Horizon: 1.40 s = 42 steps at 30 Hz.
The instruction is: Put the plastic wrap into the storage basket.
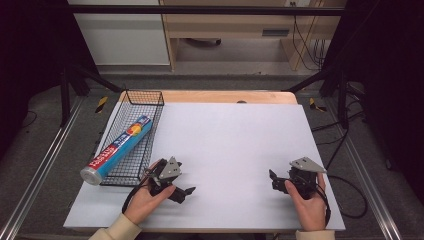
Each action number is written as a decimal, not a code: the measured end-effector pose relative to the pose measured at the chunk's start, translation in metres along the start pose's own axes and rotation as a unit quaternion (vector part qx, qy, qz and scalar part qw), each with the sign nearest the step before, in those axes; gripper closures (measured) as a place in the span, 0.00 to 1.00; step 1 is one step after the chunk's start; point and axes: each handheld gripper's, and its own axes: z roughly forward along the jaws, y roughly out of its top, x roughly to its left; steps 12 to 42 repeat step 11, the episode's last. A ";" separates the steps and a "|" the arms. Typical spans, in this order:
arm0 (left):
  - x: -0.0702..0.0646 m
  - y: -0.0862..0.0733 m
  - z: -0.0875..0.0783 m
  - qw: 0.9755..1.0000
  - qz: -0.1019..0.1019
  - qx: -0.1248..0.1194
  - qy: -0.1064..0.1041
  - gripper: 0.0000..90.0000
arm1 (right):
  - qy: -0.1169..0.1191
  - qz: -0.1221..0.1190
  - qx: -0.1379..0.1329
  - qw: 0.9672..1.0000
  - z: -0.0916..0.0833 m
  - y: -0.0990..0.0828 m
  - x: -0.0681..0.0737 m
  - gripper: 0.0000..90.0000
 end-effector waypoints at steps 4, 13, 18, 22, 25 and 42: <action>-0.004 -0.008 -0.005 1.000 -0.015 0.005 0.019 0.05 | 0.015 -0.019 0.007 1.000 0.003 -0.007 0.001 0.07; -0.003 -0.007 -0.010 0.999 -0.017 -0.009 0.028 0.05 | 0.001 -0.025 -0.021 0.999 0.002 -0.013 -0.005 0.07; -0.003 -0.007 -0.010 0.999 -0.017 -0.009 0.028 0.05 | 0.001 -0.025 -0.021 0.999 0.002 -0.013 -0.005 0.07; -0.003 -0.007 -0.010 0.999 -0.017 -0.009 0.028 0.05 | 0.001 -0.025 -0.021 0.999 0.002 -0.013 -0.005 0.07; -0.003 -0.007 -0.010 0.999 -0.017 -0.009 0.028 0.05 | 0.001 -0.025 -0.021 0.999 0.002 -0.013 -0.005 0.07; -0.003 -0.007 -0.010 0.999 -0.017 -0.009 0.028 0.05 | 0.001 -0.025 -0.021 0.999 0.002 -0.013 -0.005 0.07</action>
